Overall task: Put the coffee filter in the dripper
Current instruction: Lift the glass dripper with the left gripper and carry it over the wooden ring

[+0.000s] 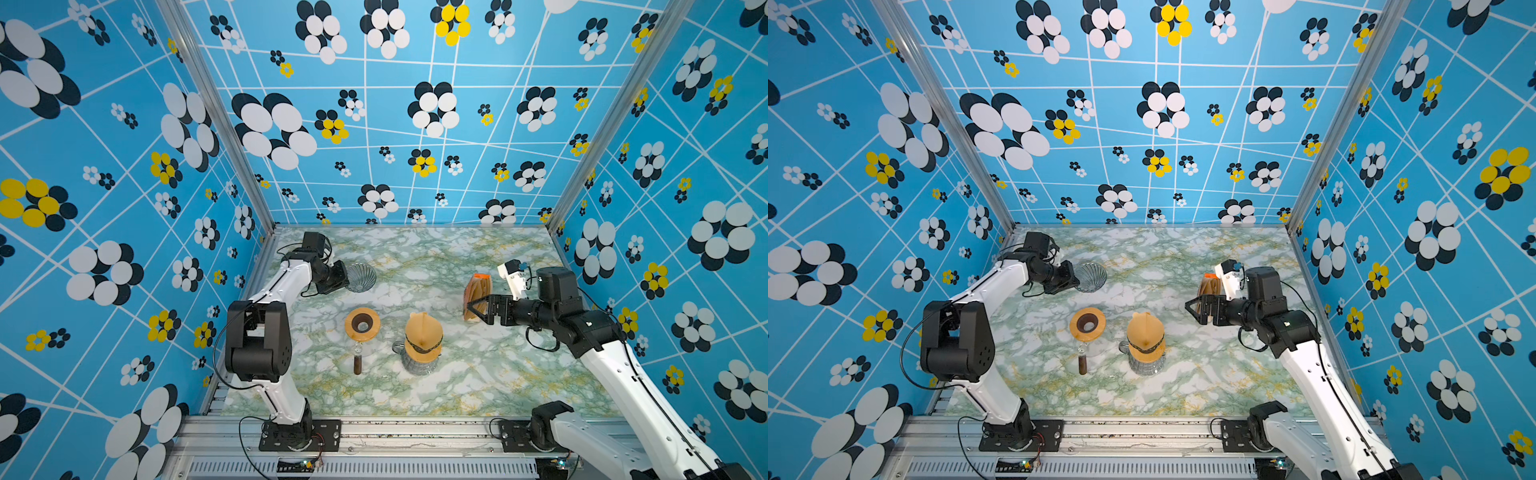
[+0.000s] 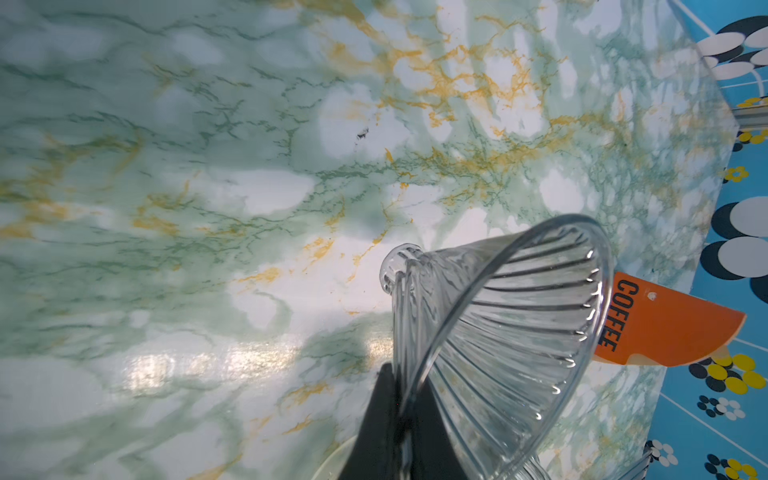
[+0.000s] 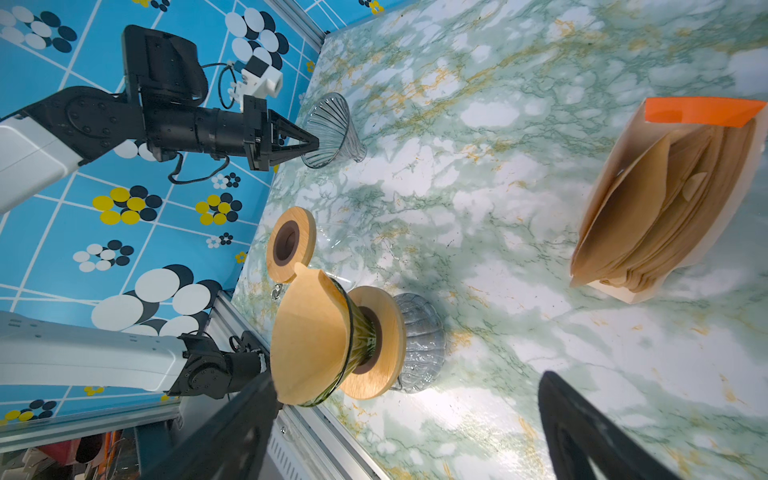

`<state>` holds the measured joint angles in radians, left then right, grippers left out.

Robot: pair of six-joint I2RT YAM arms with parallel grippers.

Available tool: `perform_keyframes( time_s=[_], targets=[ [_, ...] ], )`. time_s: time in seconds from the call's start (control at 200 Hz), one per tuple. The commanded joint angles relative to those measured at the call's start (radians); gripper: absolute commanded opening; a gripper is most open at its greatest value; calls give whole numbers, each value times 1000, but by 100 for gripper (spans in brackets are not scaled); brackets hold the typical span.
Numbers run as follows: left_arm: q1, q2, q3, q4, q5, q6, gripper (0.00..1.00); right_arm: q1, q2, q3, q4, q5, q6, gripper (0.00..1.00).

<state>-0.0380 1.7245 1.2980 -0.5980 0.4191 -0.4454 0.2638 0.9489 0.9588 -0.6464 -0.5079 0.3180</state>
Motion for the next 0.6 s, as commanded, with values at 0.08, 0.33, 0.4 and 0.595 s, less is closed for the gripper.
perform_keyframes(
  time_s=[0.08,0.33,0.4,0.595],
  targets=[
    [31,-146,52,-96,40,18,7,-5,-27,2,-9,-38,8,99],
    [48,-322,53,-255,88,67,7,-5,-42,25,-28,-99,5,99],
    [47,-361,52,-306,115,81,7,-5,-44,31,-39,-98,0,99],
    [45,-462,28,-427,164,107,7,-5,-45,51,-78,-96,-20,99]
  ],
)
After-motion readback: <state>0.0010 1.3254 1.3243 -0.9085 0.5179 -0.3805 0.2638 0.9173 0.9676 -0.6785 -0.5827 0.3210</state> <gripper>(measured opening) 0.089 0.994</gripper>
